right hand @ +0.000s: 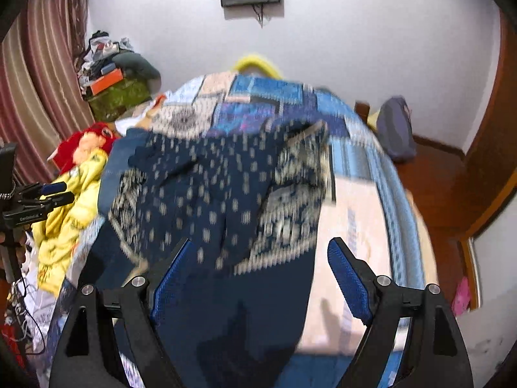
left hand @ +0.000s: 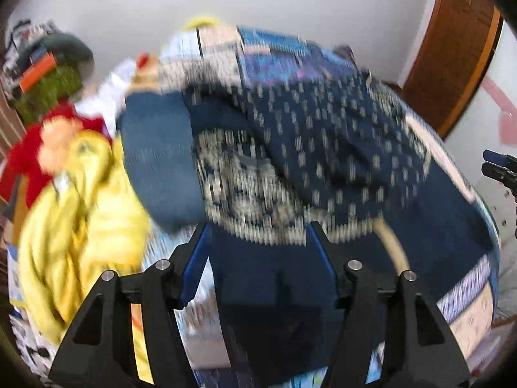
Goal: Fold large clothes
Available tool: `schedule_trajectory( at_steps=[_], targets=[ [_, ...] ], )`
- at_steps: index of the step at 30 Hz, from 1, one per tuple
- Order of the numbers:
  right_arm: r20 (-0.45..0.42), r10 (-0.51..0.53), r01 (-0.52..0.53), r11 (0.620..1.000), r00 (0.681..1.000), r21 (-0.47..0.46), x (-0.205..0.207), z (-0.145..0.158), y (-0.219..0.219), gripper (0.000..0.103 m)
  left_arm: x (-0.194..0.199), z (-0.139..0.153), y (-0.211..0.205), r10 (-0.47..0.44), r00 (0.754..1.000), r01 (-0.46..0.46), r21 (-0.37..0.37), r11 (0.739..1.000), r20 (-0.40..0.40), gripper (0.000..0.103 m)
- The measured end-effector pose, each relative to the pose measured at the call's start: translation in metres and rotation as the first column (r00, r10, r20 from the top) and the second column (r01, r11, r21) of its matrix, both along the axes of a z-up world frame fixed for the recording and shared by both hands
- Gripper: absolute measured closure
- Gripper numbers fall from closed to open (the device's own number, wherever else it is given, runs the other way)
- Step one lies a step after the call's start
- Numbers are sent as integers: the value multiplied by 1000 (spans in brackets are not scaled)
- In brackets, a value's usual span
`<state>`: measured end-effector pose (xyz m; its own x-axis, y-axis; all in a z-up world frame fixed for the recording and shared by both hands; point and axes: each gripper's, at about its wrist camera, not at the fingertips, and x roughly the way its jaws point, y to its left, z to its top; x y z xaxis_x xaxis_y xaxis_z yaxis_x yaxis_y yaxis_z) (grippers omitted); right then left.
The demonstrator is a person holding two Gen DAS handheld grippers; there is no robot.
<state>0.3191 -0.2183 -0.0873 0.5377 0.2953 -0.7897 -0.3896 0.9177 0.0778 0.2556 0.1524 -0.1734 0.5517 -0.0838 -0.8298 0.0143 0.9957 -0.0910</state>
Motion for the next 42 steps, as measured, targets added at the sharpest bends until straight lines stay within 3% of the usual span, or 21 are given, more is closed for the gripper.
schedule_trajectory(
  at_steps=[9,15,17,19,20,22,25,32,36,42],
  targets=[
    [-160,-6,-1,999,987,-43,-52,-58,-26,20,-62,-82,11,48,976,-82,-154,985,-212,43],
    [-233,9,7,998,972,67,-69,-72,-32,21,-82,-117,-2,36,960,-103,-232,967,-276,43],
    [-217,20,-2,997,976,81,-72,-74,-30,30,-84,-118,-6,44,966,-106,-233,967,-255,50],
    [-204,44,-24,995,978,101,-75,-72,-26,53,-83,-117,-9,34,970,-98,-257,962,-242,80],
    [-198,53,-33,994,979,103,-76,-71,-24,58,-82,-117,-10,32,969,-99,-267,959,-243,85],
    [-190,72,-51,993,979,110,-76,-68,-19,79,-79,-115,-11,39,970,-105,-270,957,-239,95],
    [-192,93,-65,987,977,148,-70,-62,-14,92,-71,-101,-10,36,978,-99,-301,949,-208,97],
    [-114,100,-77,978,988,192,-33,-27,-12,93,-50,-13,2,70,997,-62,-291,955,15,99],
    [-46,100,-91,981,994,169,-4,-4,-3,93,-24,31,21,93,985,-51,-265,963,146,99],
    [45,66,-73,984,997,160,59,26,15,94,39,68,44,119,960,-69,-199,978,254,99]
  ],
)
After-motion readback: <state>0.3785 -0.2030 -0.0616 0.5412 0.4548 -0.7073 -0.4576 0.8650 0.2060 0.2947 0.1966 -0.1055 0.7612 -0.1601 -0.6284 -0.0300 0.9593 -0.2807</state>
